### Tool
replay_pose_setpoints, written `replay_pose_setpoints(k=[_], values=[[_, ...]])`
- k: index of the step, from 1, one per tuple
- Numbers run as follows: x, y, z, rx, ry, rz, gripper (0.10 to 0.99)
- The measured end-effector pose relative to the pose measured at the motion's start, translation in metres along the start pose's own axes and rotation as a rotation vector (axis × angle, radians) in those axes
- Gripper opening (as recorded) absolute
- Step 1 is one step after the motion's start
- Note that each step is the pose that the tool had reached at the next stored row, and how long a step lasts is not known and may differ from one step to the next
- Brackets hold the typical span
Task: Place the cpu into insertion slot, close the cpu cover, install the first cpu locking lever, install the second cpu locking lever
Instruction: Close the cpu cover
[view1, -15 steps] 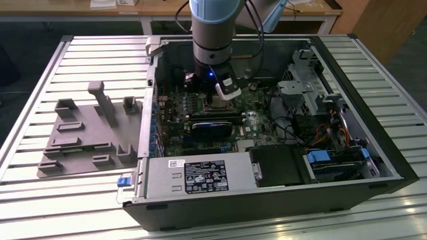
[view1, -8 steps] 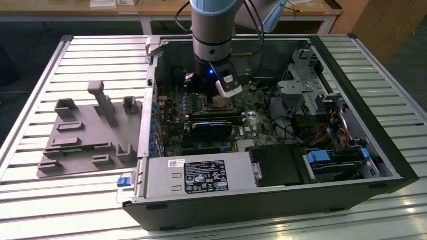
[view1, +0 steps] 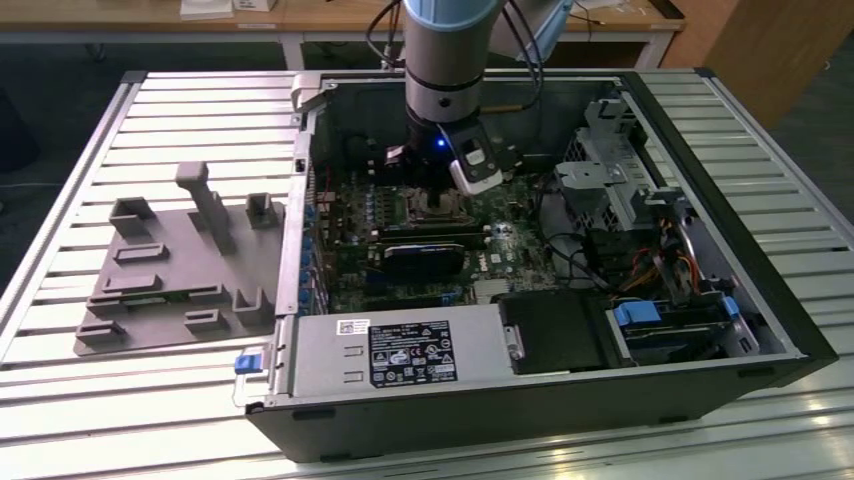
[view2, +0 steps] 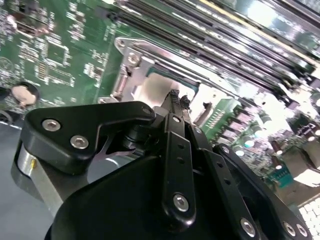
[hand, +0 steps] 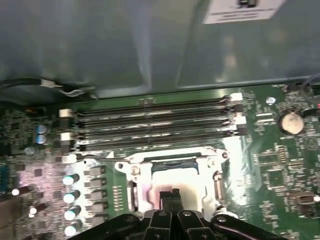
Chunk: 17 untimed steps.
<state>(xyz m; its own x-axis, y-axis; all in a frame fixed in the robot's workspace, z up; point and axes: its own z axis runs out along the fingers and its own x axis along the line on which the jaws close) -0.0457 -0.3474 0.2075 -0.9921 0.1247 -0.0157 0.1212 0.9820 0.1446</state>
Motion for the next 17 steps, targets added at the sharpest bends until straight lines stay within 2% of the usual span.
replay_pose_setpoints(k=[3,6,8,17], values=[[-0.0034,0.0007,0.0002,0.005,-0.0005,0.0,0.102],[-0.0049,0.0016,-0.0004,0.019,-0.0021,0.0,0.102],[-0.005,0.0021,-0.0021,0.025,-0.0026,-0.001,0.102],[-0.005,0.0066,-0.02,0.031,-0.0036,-0.001,0.102]])
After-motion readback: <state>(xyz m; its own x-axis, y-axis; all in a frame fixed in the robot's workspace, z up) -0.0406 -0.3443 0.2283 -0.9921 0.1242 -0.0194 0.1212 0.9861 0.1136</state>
